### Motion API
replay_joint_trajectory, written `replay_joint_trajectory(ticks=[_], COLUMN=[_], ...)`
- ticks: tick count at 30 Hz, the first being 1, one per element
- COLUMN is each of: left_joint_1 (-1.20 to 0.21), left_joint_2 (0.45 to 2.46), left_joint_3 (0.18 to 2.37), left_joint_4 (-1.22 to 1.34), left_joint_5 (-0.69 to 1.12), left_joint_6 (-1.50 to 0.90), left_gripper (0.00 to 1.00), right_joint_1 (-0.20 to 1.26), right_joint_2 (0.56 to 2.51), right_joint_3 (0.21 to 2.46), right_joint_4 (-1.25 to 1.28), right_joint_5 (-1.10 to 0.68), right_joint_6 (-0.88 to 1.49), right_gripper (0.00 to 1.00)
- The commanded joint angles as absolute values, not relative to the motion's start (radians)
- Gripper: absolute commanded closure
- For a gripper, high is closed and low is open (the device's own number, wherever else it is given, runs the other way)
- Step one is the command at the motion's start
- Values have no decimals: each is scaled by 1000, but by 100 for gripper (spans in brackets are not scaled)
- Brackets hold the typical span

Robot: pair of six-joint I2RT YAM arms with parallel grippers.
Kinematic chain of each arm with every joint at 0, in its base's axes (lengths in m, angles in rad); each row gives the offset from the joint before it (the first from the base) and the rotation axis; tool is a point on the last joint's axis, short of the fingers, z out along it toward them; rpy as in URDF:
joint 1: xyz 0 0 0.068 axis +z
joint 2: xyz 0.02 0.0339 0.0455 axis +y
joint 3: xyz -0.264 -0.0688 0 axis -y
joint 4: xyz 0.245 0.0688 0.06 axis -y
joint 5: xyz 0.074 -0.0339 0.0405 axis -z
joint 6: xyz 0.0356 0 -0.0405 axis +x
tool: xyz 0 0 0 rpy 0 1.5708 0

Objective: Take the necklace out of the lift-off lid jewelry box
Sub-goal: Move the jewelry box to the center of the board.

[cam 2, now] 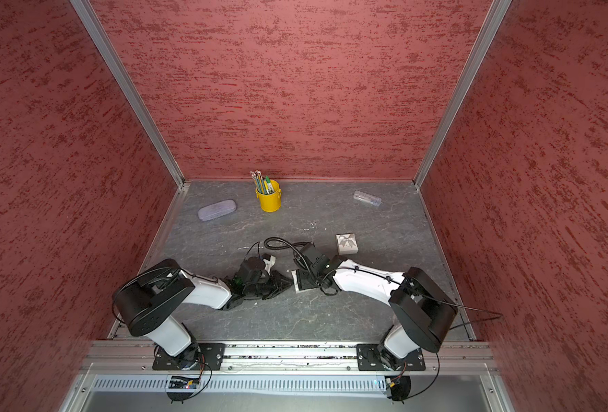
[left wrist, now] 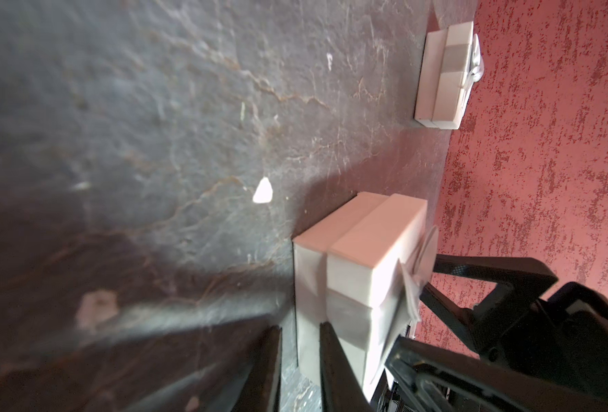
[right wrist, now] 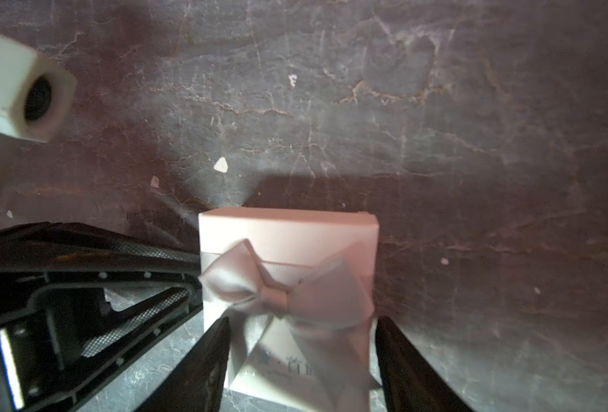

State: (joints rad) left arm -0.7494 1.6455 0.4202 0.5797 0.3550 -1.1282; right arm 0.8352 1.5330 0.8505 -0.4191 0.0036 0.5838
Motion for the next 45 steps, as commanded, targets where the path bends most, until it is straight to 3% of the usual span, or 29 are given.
replay_joint_trajectory(ticks=[1,5,9,16,32,41,45], left_joint_1=[-730,-722,-723,-747,-684,-586,-523], left_joint_2=[1590,1506,1457,1516,1728,1787,1758], left_joint_3=[402,400,402,450,584,668,746], left_joint_4=[551,431,390,438,467,417,297], left_joint_5=[359,347,338,363,417,452,476], left_joint_6=[-1117,-1086,-1075,-1082,-1053,-961,-881], left_gripper=[74,62,59,63,74,74,65], right_joint_1=[835,808,762,712,636,595,570], right_joint_2=[1497,1458,1414,1435,1565,1606,1571], right_joint_3=[885,898,876,801,735,788,859], right_joint_4=[-460,-471,-447,-333,-170,-123,-160], right_joint_5=[49,32,-21,-115,-181,-165,-109], right_joint_6=[616,624,619,612,574,552,533], right_gripper=[32,33,37,55,72,73,69])
